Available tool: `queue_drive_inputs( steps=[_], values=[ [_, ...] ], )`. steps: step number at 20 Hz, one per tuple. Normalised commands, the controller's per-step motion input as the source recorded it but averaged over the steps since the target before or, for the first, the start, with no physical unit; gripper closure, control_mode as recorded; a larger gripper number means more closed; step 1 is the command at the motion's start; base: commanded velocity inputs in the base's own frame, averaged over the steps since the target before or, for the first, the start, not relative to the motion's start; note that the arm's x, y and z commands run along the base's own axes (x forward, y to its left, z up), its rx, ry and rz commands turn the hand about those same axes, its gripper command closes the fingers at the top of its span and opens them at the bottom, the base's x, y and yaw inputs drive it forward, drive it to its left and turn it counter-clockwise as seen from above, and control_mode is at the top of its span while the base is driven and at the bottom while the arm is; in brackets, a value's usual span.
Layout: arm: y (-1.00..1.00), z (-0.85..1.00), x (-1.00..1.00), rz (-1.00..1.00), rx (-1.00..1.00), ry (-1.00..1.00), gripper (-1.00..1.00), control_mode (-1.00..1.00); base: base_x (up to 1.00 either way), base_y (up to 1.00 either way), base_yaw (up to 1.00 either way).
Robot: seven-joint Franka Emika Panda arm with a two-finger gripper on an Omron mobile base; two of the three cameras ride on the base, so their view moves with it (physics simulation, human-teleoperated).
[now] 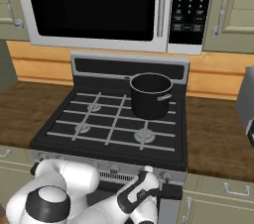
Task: Turn off the rear right burner of the stove.
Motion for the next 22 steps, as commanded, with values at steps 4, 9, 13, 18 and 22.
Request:
queue_drive_inputs(
  steps=[4, 9, 13, 18, 22],
  values=[
    [0.04, 0.11, 0.45, -0.11, 0.23, 0.32, 1.00, -1.00, 0.00, 0.00, 0.00],
    [0.08, 0.13, 0.46, -0.13, 0.26, 0.34, 1.00, -1.00, 0.00, 0.00, 0.00],
    [0.28, 0.04, 0.43, -0.19, 0.31, 0.34, 1.00, -1.00, 0.00, 0.00, 0.00],
    [0.67, 0.00, 0.45, -0.25, 0.28, 0.26, 1.00, -1.00, 0.00, 0.00, 0.00],
    [0.96, 0.00, 0.32, -0.31, 0.28, 0.18, 1.00, -1.00, 0.00, 0.00, 0.00]
  ],
)
